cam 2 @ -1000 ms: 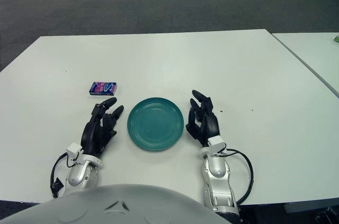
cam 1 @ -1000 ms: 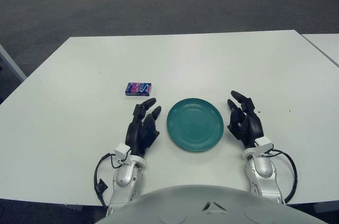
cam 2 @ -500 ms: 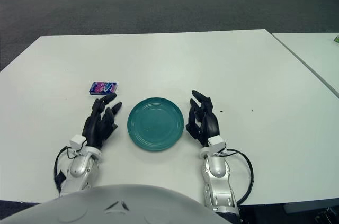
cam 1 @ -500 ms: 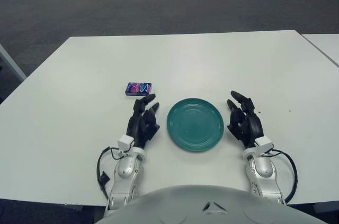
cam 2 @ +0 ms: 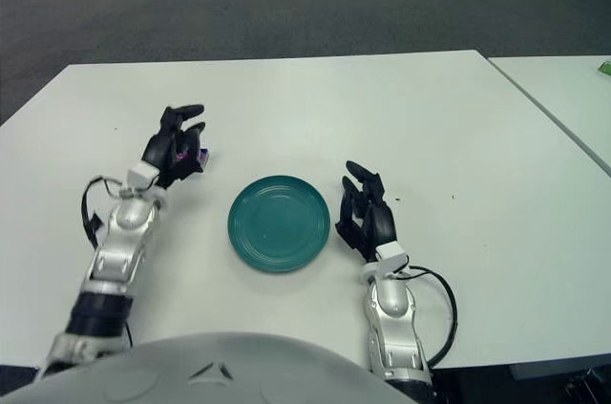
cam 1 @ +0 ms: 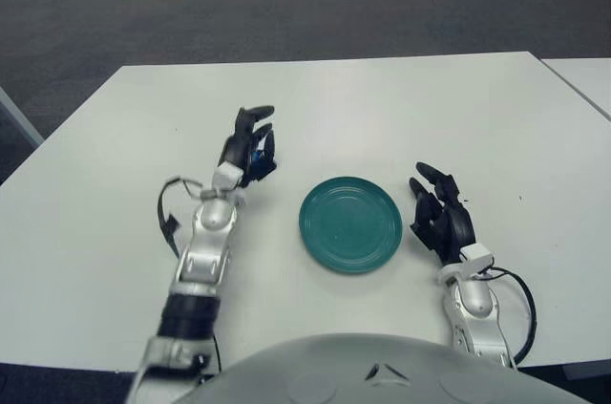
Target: Put the gum into the plate.
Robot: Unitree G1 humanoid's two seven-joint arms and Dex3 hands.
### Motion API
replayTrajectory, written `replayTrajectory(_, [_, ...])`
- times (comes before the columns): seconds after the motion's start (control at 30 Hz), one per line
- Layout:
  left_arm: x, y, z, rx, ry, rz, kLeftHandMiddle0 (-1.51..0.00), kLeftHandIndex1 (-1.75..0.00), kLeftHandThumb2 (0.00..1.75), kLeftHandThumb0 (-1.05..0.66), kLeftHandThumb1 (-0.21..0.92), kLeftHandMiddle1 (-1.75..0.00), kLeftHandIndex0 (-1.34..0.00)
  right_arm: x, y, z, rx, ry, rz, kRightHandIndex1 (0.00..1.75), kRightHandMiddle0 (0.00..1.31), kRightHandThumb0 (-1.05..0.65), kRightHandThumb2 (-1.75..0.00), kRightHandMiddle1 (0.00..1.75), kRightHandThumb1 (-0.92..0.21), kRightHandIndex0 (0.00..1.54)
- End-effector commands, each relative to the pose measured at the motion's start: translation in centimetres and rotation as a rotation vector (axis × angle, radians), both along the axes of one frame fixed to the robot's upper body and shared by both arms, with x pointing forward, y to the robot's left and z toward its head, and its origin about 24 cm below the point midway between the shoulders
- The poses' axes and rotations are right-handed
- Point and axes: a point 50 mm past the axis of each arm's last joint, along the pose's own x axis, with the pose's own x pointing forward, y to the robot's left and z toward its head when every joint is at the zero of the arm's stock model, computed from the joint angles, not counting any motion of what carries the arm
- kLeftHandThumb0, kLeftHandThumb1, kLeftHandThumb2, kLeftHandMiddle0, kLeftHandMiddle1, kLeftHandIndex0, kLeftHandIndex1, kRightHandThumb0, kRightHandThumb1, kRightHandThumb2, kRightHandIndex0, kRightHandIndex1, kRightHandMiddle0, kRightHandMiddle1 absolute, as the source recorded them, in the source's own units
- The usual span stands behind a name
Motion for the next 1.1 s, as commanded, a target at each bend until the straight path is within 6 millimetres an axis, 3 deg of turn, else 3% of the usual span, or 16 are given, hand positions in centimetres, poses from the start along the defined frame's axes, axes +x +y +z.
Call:
replayTrajectory(0.0, [1.8, 1.3, 1.7, 0.23, -0.052, -0.077, -0.23, -0.87, 0.77, -0.88, 0.92, -0.24, 0.0, -2.4, -0.5, -3.8, 0.023, 0.231, -0.032, 0.0, 0.0, -0.8, -0.91, 0.78, -0.92, 0.39])
replayTrajectory(0.2, [1.9, 1.1, 2.0, 0.429, -0.1, -0.168, -0.22, -0.86, 0.68, -0.92, 0.92, -0.22, 0.0, -2.5, -0.6, -3.9, 0.03, 0.235, -0.037, 0.0, 0.0, -0.8, -0.91, 0.76, -0.92, 0.39])
replayTrajectory(0.6, [6.4, 2.8, 0.2, 0.795, -0.066, -0.319, -0.23, -0.95, 0.49, -0.93, 0.92, -0.23, 0.0, -2.7, -0.9, -4.1, 0.036, 0.236, -0.048, 0.01, 0.0, -0.8, -0.91, 0.77, -0.92, 0.4])
replayTrajectory(1.07, [7.7, 3.8, -1.9, 0.925, 0.038, -0.384, -0.22, -1.02, 0.42, -1.01, 0.92, -0.27, 0.0, -3.0, -1.2, -4.0, 0.021, 0.246, -0.058, 0.0, 0.0, -0.84, -0.9, 0.73, -0.92, 0.36])
